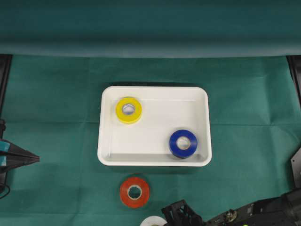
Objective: Put the tape into the white case with the right arm.
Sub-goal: 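Grasp the white tape with the right gripper and lift it, then lower the white tape into the tray left of the blue tape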
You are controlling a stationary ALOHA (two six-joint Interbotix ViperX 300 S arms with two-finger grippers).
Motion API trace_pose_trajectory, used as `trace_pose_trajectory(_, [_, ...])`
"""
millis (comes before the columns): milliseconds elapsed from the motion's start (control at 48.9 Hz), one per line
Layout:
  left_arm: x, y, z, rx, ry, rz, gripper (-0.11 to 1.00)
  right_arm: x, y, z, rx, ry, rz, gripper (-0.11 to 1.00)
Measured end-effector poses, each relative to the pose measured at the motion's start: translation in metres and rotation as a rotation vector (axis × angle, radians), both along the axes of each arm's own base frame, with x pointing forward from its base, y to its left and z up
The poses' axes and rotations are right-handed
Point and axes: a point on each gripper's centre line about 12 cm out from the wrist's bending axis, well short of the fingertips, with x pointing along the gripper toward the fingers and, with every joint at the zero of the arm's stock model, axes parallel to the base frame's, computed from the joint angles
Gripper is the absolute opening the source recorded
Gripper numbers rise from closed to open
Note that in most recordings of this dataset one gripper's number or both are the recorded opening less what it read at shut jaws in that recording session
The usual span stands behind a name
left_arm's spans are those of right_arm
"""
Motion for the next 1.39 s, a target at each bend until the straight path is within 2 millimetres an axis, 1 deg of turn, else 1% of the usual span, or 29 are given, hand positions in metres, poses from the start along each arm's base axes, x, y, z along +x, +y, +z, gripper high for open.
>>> trace_pose_trajectory(164, [0.0, 0.0, 0.0, 0.0, 0.0, 0.0, 0.0, -0.001, -0.001, -0.001, -0.005, 0.007, -0.003, 0.03])
trace_pose_trajectory(286, [0.0, 0.0, 0.0, 0.0, 0.0, 0.0, 0.0, 0.002, -0.011, -0.002, -0.02, 0.02, -0.03, 0.03])
trace_pose_trajectory(430, [0.0, 0.0, 0.0, 0.002, 0.0, 0.0, 0.0, 0.007, -0.039, -0.003, -0.041, 0.041, -0.098, 0.03])
trace_pose_trajectory(552, [0.0, 0.0, 0.0, 0.0, 0.0, 0.0, 0.0, 0.01, -0.06, 0.006, -0.052, 0.029, -0.143, 0.03])
trace_pose_trajectory(737, [0.0, 0.0, 0.0, 0.0, 0.0, 0.002, 0.0, 0.01, -0.089, 0.017, -0.114, 0.009, -0.174, 0.03])
trace_pose_trajectory(880, [0.0, 0.0, 0.0, 0.0, 0.0, 0.0, 0.0, 0.012, -0.118, 0.024, -0.164, -0.004, -0.213, 0.03])
trace_pose_trajectory(1064, [0.0, 0.0, 0.0, 0.0, 0.0, 0.0, 0.0, 0.01, -0.155, 0.02, -0.187, 0.013, -0.287, 0.03])
trace_pose_trajectory(1187, [0.0, 0.0, 0.0, 0.002, 0.0, 0.0, 0.0, 0.005, -0.181, 0.016, -0.187, 0.028, -0.348, 0.03])
trace_pose_trajectory(1269, [0.0, 0.0, 0.0, 0.0, 0.0, 0.0, 0.0, 0.003, -0.19, 0.015, -0.182, 0.027, -0.367, 0.03])
trace_pose_trajectory(1391, [0.0, 0.0, 0.001, 0.0, -0.002, 0.0, 0.0, 0.004, -0.193, 0.015, -0.173, 0.015, -0.369, 0.03])
